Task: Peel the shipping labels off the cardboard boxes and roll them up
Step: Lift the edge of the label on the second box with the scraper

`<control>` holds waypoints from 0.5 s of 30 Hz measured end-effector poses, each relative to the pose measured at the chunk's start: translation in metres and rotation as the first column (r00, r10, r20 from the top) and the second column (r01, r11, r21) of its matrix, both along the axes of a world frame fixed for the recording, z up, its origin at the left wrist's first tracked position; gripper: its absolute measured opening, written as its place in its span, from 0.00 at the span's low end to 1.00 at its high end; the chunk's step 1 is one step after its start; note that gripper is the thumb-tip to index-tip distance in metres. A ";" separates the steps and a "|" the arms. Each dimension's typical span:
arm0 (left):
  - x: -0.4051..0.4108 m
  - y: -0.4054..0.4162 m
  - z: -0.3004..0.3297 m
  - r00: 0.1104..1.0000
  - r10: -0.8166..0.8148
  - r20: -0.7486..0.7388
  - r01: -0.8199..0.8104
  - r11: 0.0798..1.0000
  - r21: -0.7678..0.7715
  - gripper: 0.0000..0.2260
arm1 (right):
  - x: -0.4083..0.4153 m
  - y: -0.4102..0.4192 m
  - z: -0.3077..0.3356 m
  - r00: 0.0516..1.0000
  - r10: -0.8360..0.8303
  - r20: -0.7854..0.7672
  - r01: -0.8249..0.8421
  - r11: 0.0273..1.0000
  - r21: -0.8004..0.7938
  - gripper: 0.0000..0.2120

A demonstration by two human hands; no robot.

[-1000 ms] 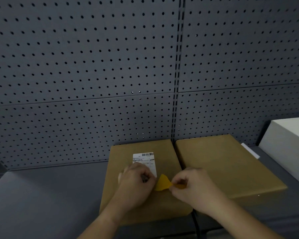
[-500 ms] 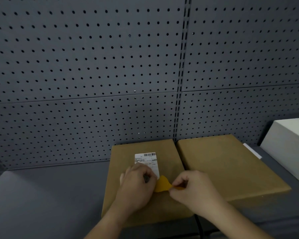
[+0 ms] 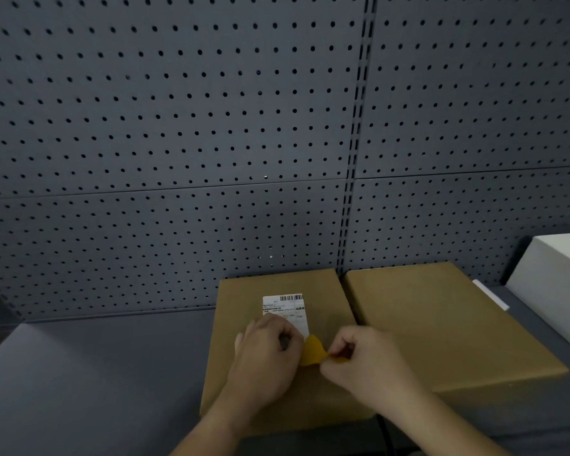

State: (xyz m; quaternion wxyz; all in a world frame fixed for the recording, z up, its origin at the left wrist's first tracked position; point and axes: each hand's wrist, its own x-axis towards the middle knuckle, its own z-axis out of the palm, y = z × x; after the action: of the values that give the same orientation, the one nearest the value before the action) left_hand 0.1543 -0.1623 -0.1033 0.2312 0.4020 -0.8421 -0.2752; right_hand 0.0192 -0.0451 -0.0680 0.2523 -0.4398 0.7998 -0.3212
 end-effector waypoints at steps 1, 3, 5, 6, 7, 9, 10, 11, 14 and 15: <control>0.000 0.000 0.000 1.000 0.003 -0.004 -0.003 1.000 0.004 0.08 | -0.001 0.000 0.000 1.000 0.000 -0.002 0.000 1.000 0.007 0.03; -0.001 0.001 0.001 1.000 0.002 -0.005 -0.002 1.000 0.008 0.10 | -0.005 0.005 0.000 1.000 -0.014 0.002 0.014 1.000 0.022 0.04; -0.002 0.000 0.003 1.000 0.006 -0.002 -0.006 1.000 0.018 0.11 | -0.007 0.005 -0.001 1.000 -0.025 -0.002 0.025 0.999 0.027 0.04; -0.002 0.000 0.002 1.000 0.006 -0.002 -0.006 1.000 0.024 0.11 | -0.005 0.003 -0.001 1.000 -0.024 -0.005 0.024 0.999 0.025 0.04; -0.001 0.000 0.002 1.000 0.006 -0.006 -0.005 1.000 0.026 0.11 | -0.003 0.001 0.000 1.000 -0.021 -0.005 0.021 1.000 0.023 0.04; -0.001 0.001 0.002 1.000 0.010 -0.014 -0.010 0.999 0.037 0.11 | 0.000 -0.001 0.001 1.000 -0.020 -0.005 0.020 1.000 0.022 0.04; -0.001 0.002 0.003 1.000 0.012 -0.012 -0.011 0.999 0.042 0.11 | -0.001 0.000 0.001 1.000 -0.021 -0.006 0.021 0.999 0.027 0.04; -0.001 0.002 0.003 1.000 0.012 -0.007 -0.011 0.999 0.045 0.11 | -0.002 0.002 0.002 1.000 -0.023 -0.007 0.023 0.999 0.034 0.03; -0.001 0.001 0.004 1.000 0.018 0.006 -0.018 0.998 0.056 0.09 | -0.001 -0.001 0.004 1.000 -0.016 -0.019 0.016 1.000 0.025 0.04; -0.001 0.001 0.004 1.000 0.020 0.009 -0.021 0.998 0.060 0.08 | 0.001 -0.004 0.004 1.000 -0.004 -0.021 0.005 1.000 0.020 0.05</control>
State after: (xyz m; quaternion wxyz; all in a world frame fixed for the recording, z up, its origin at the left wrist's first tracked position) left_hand 0.1530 -0.1617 -0.0989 0.2184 0.4185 -0.8303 -0.2961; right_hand 0.0204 -0.0487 -0.0642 0.2478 -0.4387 0.8066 -0.3092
